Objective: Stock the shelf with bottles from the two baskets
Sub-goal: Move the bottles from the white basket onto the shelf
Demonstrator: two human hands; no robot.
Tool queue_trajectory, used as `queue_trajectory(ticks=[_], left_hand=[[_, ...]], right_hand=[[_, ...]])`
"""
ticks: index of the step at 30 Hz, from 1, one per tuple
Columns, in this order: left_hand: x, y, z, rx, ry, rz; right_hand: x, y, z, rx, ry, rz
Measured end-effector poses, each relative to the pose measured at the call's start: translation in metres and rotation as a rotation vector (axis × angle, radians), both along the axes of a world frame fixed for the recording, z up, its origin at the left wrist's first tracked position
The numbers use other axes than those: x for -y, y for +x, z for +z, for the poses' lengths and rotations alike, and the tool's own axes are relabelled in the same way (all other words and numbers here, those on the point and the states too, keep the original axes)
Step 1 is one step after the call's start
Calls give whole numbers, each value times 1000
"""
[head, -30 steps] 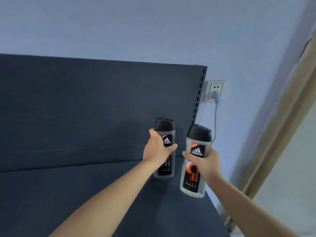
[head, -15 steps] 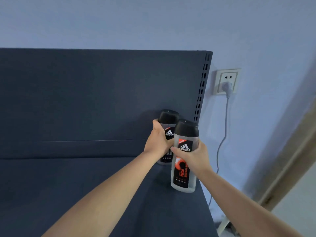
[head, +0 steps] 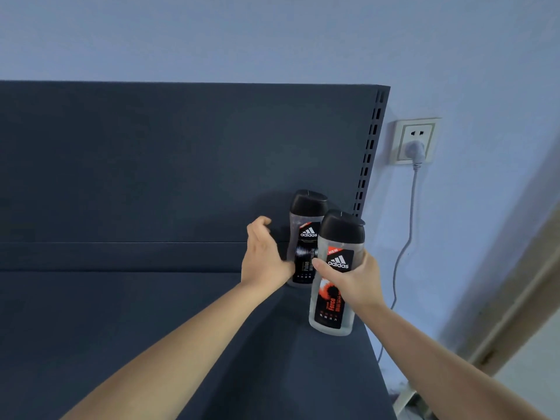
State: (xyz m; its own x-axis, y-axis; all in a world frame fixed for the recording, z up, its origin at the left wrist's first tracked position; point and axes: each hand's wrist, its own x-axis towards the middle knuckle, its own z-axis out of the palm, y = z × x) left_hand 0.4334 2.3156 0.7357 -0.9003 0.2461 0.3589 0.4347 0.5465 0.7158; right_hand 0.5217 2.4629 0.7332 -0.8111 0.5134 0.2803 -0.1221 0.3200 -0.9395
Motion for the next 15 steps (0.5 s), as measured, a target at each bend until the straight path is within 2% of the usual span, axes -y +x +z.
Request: queue_trajectory(ticks=[3,5,7,11,15], left_hand=[[9,4,2,99,64,-169],[14,7,5,235,-66,-394],[15,12,1,326,-141,-531],[12,13,-14,323,-63,-457],[12,10,-11,256,-134,-404]], right_hand=[[3,-2,-3,23,120,-64],[6,-4,-2,33,207,-77],[9,-6,2,68,321,-81],[10,-11,5,179,543,-93],[8,-14,1,331,656,-81]])
